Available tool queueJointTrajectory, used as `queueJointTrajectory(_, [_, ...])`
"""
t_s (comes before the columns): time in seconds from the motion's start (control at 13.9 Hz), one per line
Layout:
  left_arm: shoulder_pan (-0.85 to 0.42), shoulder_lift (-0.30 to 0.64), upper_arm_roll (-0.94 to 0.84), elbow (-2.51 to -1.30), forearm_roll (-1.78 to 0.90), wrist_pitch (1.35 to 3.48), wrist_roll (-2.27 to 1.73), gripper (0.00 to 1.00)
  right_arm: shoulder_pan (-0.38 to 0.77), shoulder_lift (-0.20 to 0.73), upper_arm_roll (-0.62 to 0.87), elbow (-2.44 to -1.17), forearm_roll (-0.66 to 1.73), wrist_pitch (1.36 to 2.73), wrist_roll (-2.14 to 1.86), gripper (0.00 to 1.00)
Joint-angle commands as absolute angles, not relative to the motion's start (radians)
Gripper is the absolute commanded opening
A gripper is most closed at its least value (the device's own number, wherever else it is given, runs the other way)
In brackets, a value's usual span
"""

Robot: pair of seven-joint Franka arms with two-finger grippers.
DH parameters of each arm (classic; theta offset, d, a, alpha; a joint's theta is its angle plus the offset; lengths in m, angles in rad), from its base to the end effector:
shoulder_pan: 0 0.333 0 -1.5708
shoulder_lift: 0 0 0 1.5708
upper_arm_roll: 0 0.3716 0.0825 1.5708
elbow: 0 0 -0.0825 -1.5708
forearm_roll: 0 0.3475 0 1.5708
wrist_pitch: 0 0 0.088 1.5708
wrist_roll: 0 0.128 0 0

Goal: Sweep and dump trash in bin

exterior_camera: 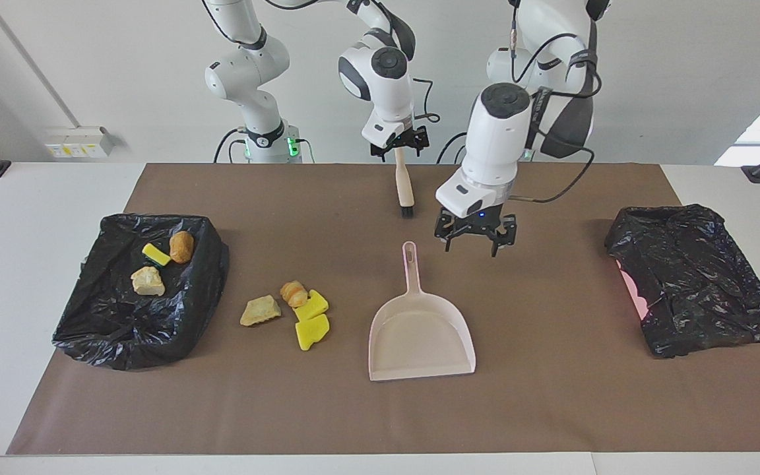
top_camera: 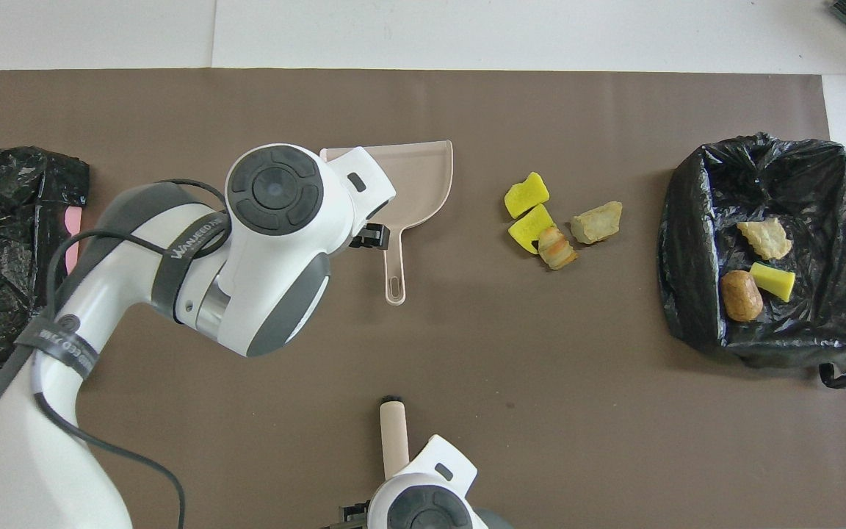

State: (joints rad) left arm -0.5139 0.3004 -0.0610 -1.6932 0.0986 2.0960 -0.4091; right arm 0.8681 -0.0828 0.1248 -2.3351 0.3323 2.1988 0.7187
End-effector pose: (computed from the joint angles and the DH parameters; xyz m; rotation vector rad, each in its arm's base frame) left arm 0.5432 -0.3389 0.4784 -3.1060 0.3229 -0.1937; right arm 0.2344 0.3918 0.4245 -2.9947 -0.1048 0.3395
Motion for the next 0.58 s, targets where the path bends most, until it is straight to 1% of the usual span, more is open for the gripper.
queueJointTrajectory(0.0, [-0.558, 0.303, -0.044, -1.761, 0.123, 2.195, -0.488, 1.0, 0.896, -0.104, 0.123, -2.405, 0.354, 2.246, 0.736, 1.0])
queueJointTrajectory(0.22, [-0.61, 0.395, -0.043, -1.741, 0.121, 2.253, -0.538, 1.0, 0.916, -0.136, 0.121, -2.457, 0.354, 2.25, 0.738, 1.0])
queueJointTrajectory(0.51, [-0.614, 0.411, -0.041, -1.717, 0.124, 2.253, -0.561, 1.0, 0.928, -0.12, 0.123, -2.462, 0.354, 2.276, 0.741, 1.0])
